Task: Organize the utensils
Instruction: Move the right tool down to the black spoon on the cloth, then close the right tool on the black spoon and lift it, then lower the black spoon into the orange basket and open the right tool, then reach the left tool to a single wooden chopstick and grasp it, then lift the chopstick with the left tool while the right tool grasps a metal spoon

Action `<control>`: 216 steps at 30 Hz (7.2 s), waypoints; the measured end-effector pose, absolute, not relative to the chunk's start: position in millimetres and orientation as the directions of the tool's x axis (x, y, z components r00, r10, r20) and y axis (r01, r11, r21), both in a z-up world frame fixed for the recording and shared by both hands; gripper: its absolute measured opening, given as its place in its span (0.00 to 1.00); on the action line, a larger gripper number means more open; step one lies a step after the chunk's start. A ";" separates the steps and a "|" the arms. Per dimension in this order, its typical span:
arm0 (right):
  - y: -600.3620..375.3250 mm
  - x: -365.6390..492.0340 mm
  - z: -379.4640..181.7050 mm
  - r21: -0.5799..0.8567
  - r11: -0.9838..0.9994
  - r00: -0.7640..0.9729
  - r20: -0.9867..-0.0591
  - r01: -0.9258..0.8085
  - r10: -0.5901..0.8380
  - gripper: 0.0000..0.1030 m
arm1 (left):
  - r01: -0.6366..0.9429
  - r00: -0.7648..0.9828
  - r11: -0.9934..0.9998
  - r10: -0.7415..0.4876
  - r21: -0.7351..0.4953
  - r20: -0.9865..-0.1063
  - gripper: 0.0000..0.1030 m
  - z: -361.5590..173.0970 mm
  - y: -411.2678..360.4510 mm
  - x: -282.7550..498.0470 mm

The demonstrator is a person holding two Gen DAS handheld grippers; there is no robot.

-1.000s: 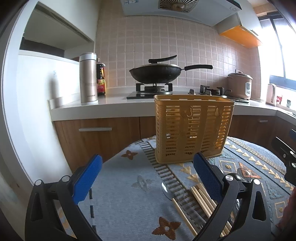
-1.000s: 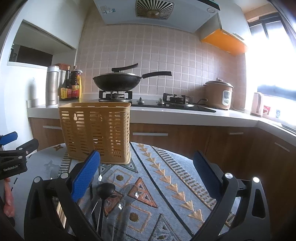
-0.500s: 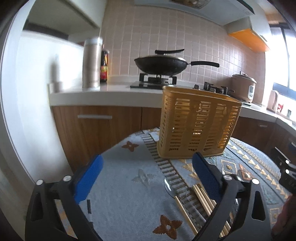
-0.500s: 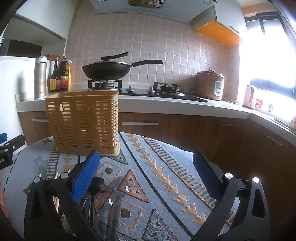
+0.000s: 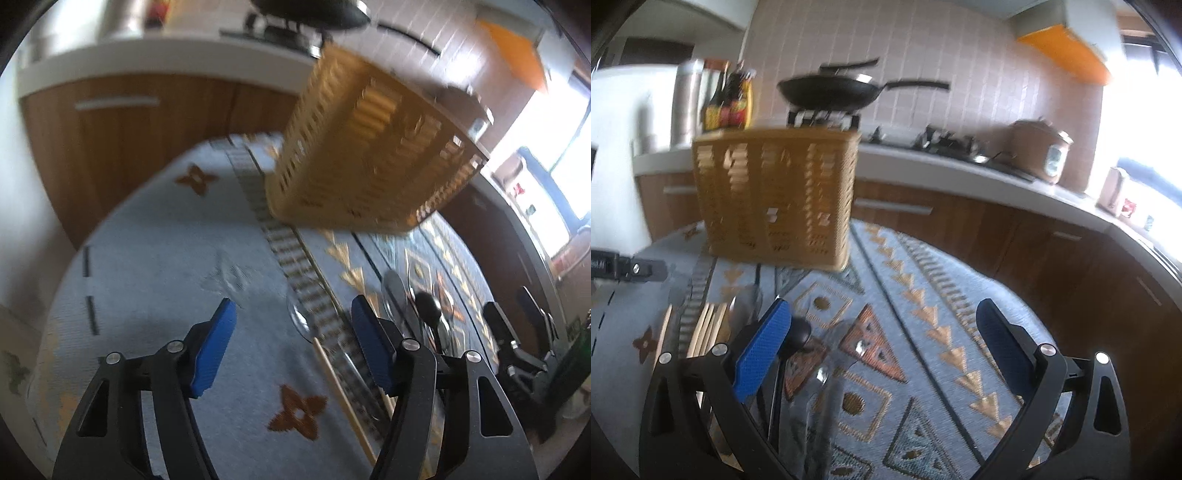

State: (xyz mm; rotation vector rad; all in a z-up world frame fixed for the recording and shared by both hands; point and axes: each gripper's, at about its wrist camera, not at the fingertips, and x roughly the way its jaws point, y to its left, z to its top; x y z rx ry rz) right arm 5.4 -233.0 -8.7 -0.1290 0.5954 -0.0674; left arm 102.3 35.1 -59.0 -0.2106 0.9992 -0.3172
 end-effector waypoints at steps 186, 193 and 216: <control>-128.4 128.5 -31.8 0.261 0.944 0.177 -0.938 -0.200 0.297 0.52 | 0.355 0.361 0.935 -0.123 0.014 -0.924 0.12 -38.0 -16.9 38.8; -124.6 138.6 -43.7 0.204 0.963 0.180 -0.955 -0.174 0.235 0.38 | 0.372 0.309 0.925 -0.196 -0.071 -0.931 0.10 -40.4 -3.6 50.6; -98.2 126.7 -47.0 -0.007 0.953 0.278 -0.957 -0.304 0.082 0.30 | 0.459 0.234 0.888 -0.136 -0.013 -0.963 0.09 -33.3 -25.9 71.5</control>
